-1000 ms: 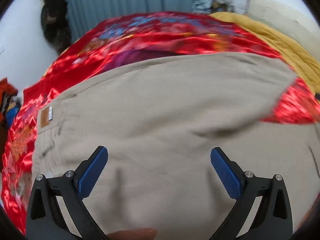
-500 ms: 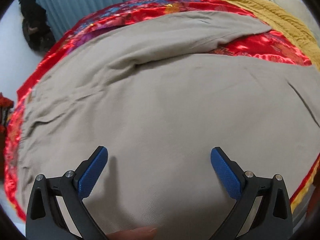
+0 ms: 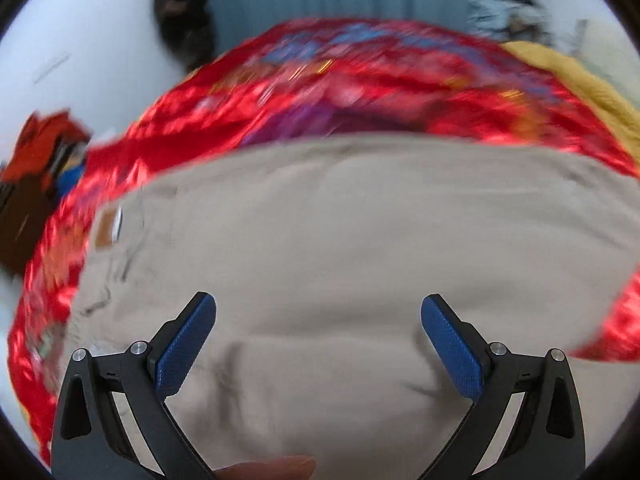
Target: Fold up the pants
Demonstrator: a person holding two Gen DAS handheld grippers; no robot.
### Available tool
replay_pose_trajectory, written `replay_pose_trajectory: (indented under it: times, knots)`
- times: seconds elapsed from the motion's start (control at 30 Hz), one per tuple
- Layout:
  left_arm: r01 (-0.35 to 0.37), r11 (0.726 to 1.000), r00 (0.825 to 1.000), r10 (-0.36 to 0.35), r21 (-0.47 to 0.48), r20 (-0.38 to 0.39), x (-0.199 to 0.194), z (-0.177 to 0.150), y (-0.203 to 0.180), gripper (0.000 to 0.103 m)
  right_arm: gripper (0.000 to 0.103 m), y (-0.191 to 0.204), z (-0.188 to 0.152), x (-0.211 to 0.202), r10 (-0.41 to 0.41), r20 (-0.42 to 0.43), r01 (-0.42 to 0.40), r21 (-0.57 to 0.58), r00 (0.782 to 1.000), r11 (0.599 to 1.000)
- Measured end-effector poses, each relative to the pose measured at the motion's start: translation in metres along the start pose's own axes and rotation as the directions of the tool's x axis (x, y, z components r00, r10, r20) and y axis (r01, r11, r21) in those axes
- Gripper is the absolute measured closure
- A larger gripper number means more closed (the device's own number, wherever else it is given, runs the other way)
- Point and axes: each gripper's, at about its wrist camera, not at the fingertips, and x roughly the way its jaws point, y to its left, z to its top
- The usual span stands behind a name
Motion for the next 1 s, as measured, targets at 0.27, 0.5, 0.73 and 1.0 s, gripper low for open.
replay_pose_trajectory:
  times: [0.27,0.5,0.73,1.0]
  knots:
    - [0.056,0.998,0.998,-0.056,-0.034,0.005,0.034,-0.027,0.013,0.0,0.038,0.031,0.061,0.166,-0.095,-0.125,0.065,-0.229,0.988,0.971]
    - [0.057,0.998,0.998,-0.055,-0.039,0.037,0.035,-0.031,0.01,0.0,0.038,-0.118,0.113,0.107,-0.347,0.037,0.349,-0.089,0.937,0.933]
    - [0.059,0.997,0.997,-0.057,-0.043,0.051,0.032,-0.031,0.014,0.0,0.038,-0.23,0.124,-0.014,-0.38,0.164,0.326,0.282,0.91,0.902]
    - [0.055,0.998,0.997,-0.053,-0.042,0.052,0.032,-0.032,0.014,0.0,0.038,-0.221,0.113,0.033,-0.096,0.124,0.052,0.319,0.988,0.946]
